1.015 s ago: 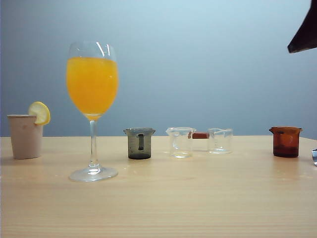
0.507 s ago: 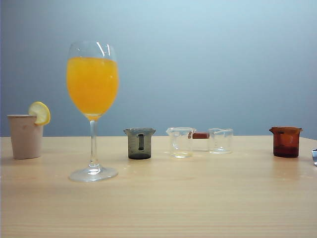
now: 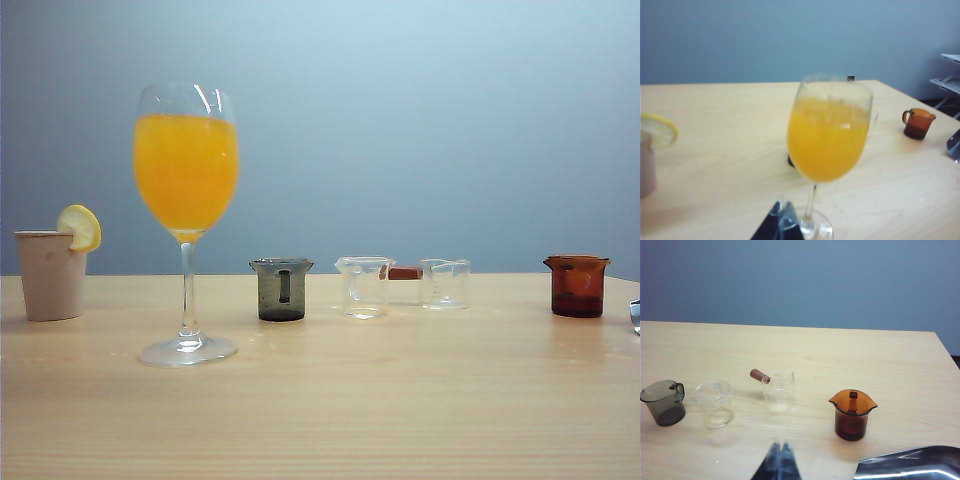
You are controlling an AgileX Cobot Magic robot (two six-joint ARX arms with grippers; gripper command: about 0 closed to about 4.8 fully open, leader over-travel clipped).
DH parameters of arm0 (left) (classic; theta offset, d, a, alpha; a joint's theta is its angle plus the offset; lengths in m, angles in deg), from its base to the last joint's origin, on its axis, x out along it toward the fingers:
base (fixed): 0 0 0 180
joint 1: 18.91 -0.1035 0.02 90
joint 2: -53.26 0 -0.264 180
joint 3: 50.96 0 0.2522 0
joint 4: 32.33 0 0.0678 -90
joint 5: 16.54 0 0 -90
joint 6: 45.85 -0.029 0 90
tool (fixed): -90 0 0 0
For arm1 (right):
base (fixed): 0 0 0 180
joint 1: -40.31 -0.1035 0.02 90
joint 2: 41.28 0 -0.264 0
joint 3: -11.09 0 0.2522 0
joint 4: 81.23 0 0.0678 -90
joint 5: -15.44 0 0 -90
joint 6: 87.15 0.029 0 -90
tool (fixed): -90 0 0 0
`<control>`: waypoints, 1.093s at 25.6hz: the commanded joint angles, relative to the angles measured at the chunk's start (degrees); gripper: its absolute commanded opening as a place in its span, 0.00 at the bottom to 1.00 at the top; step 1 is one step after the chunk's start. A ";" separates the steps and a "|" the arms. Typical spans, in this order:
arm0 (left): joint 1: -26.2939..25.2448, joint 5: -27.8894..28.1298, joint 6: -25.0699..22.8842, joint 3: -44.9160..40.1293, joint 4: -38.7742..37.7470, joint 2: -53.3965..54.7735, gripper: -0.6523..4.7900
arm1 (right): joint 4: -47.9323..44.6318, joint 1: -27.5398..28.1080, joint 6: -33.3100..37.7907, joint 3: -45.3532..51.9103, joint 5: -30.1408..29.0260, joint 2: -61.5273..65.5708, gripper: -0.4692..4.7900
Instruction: Pick up the third measuring cup from the left, pour the pineapple juice inside into the goblet, and finally put the measuring cup back in its original place.
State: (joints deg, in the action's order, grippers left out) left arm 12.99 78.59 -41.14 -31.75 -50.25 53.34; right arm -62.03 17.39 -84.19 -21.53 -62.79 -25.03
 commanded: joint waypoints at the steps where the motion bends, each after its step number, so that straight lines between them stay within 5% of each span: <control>1: 0.00 -1.62 0.26 -2.86 5.49 0.07 0.11 | -0.85 -0.07 0.04 -0.22 0.09 -0.04 0.09; 11: -2.62 -2.99 0.26 -4.24 9.20 0.07 0.11 | -0.85 -0.07 0.04 -0.22 0.09 -0.02 0.09; 22: -26.05 -9.75 -0.11 -4.22 7.63 0.07 0.11 | -0.79 -0.07 0.04 -0.22 0.11 -0.02 0.09; 28: -31.36 -8.90 -2.78 -4.90 6.01 0.07 0.11 | -0.79 -0.07 0.04 -0.22 0.09 -0.02 0.09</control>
State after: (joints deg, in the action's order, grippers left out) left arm -18.46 68.99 -43.20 -36.25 -44.29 53.34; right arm -62.03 17.39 -84.19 -21.53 -62.77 -25.03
